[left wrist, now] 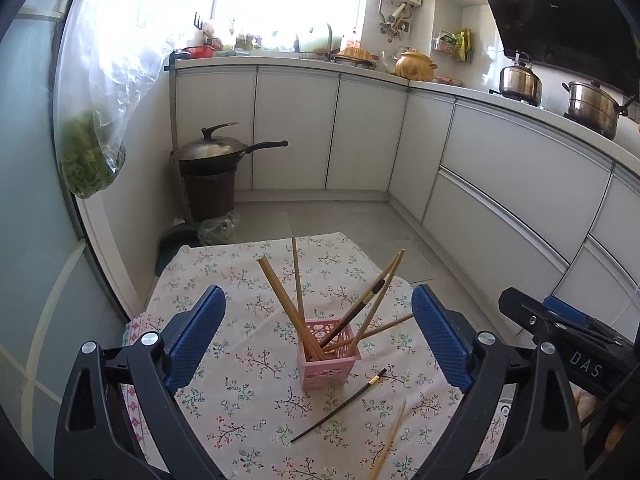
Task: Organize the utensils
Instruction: 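Move the left tool to the black chopstick on the cloth and grasp it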
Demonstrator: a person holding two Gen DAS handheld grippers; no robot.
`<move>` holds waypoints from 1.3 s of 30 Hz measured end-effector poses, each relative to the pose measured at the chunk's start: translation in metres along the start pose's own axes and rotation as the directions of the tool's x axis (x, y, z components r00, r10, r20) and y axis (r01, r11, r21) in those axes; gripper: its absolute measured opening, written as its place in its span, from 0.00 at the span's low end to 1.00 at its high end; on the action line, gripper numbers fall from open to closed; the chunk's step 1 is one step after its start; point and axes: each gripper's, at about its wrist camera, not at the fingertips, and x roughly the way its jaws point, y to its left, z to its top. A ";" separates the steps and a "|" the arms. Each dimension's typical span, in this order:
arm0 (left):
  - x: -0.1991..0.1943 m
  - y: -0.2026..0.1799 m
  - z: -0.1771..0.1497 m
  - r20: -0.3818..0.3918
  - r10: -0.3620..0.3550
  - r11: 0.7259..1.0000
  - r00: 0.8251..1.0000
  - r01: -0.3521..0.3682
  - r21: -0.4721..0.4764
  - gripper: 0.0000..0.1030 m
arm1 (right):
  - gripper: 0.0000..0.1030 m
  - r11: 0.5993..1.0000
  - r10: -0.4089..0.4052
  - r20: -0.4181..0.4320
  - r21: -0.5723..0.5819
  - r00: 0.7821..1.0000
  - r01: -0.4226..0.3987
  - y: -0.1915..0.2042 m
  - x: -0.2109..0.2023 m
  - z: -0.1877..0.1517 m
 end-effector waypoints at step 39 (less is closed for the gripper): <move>0.176 -0.170 -0.141 -0.556 0.057 0.827 0.829 0.273 0.492 0.86 | 0.93 0.835 0.115 -0.179 0.550 0.977 0.002 -0.200 -0.021 -0.095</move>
